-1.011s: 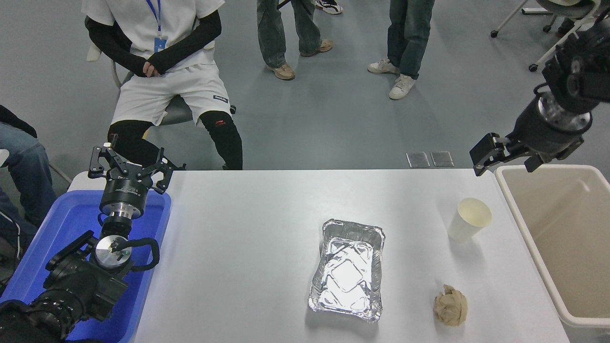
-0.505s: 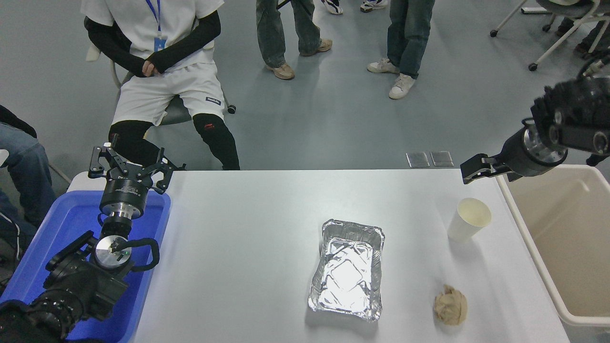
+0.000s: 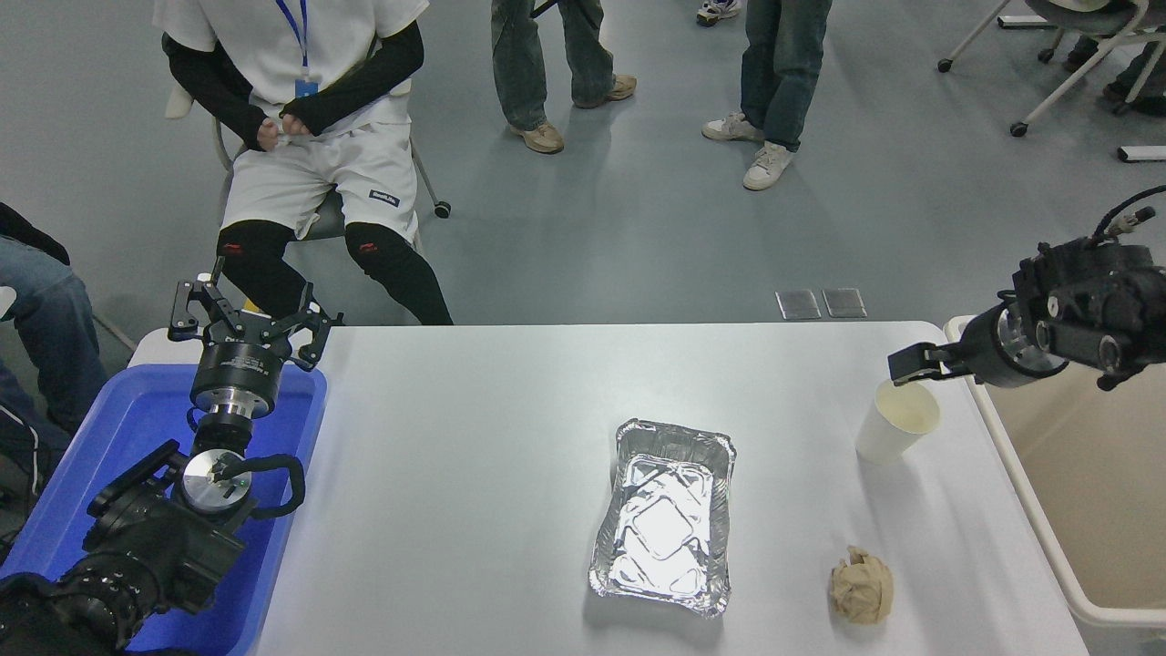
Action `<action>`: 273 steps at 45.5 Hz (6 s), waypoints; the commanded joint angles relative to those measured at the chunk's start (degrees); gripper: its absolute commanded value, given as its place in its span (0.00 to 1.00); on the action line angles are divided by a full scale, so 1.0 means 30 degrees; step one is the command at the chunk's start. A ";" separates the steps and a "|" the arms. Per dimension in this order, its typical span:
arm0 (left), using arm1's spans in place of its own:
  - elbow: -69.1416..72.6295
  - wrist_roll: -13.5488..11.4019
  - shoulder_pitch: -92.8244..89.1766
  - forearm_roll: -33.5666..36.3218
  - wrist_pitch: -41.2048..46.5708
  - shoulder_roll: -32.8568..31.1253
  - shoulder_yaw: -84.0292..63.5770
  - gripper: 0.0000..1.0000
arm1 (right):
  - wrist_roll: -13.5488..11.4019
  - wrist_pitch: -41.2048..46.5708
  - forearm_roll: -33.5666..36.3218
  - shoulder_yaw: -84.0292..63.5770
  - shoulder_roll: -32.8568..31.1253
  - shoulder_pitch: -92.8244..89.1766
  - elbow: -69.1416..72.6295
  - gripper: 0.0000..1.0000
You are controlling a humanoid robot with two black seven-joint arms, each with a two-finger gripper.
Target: Pick up paper cup place in dustbin
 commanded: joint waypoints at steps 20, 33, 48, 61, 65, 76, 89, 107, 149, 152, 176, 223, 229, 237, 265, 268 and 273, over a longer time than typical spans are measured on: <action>-0.0001 0.0000 0.0000 -0.0003 0.0001 0.0001 0.0000 0.99 | -0.0418 -0.2673 0.0304 0.0861 -0.0012 -0.2574 -0.1068 1.00; -0.0001 0.0000 0.0000 -0.0003 0.0001 0.0001 0.0000 0.99 | -0.0476 -0.3756 0.0274 0.1301 0.0076 -0.3424 -0.1332 1.00; -0.0001 0.0000 0.0000 -0.0003 0.0001 0.0001 0.0000 0.99 | -0.0828 -0.4109 0.0537 0.1681 0.0076 -0.3776 -0.1332 1.00; -0.0001 0.0000 0.0000 -0.0003 0.0001 0.0001 0.0000 0.99 | -0.0945 -0.4080 0.2909 0.1682 0.0105 -0.4040 -0.1215 0.91; -0.0001 0.0000 0.0000 -0.0003 0.0001 0.0001 0.0000 0.99 | -0.0974 -0.4080 0.3321 0.1653 0.0105 -0.4040 -0.1128 0.86; -0.0001 0.0000 0.0000 -0.0003 0.0001 0.0001 0.0000 0.99 | -0.1413 -0.3904 0.3263 0.1653 0.0105 -0.4040 -0.1010 0.62; 0.0028 0.0000 0.0000 -0.0003 0.0001 0.0001 0.0000 0.99 | -0.1795 -0.3757 0.3380 0.1682 -0.0012 -0.3981 -0.0717 0.28; -0.0001 0.0000 0.0000 -0.0003 0.0001 0.0001 0.0000 0.99 | -0.1795 -0.2792 0.3380 0.1711 -0.0100 -0.3718 -0.0307 0.00; -0.0001 0.0000 0.0000 -0.0003 0.0001 0.0001 0.0000 0.99 | -0.1736 0.5557 0.1711 0.1623 -0.3526 0.4306 0.4145 0.00; -0.0001 0.0000 0.0000 -0.0003 -0.0029 0.0001 0.0000 0.99 | -0.1765 0.6289 0.1593 0.1594 -0.3820 0.5244 0.4613 0.00; -0.0001 0.0000 0.0000 -0.0003 -0.0028 0.0001 0.0000 0.99 | -0.1765 0.9163 0.1213 0.0130 -0.4670 1.1075 0.5844 0.00; -0.0001 0.0000 0.0000 -0.0003 -0.0029 0.0001 0.0000 0.99 | -0.1824 0.9163 -0.1921 -0.0457 -0.8799 1.5003 0.5758 0.00; -0.0001 0.0000 0.0000 -0.0003 -0.0029 0.0001 0.0000 0.99 | -0.1853 0.9163 -0.3298 -0.0457 -0.9971 1.4944 0.5670 0.00; -0.0001 0.0000 0.0000 -0.0003 -0.0029 0.0001 0.0000 0.99 | -0.1912 0.9163 -0.3973 -0.0457 -1.1349 1.4769 0.5611 0.00; -0.0001 0.0000 0.0000 -0.0003 -0.0029 0.0001 0.0000 0.99 | -0.2088 0.9163 -0.4443 0.0597 -1.3313 1.0025 0.1394 0.00; -0.0001 0.0000 0.0000 -0.0003 -0.0028 0.0001 0.0000 0.99 | -0.2088 0.9163 -0.4384 0.1182 -1.3342 0.9263 0.0955 0.00; -0.0001 0.0000 0.0000 -0.0003 -0.0028 0.0001 0.0000 0.99 | -0.2058 0.9163 -0.4355 0.2850 -1.3809 0.7711 0.0192 0.00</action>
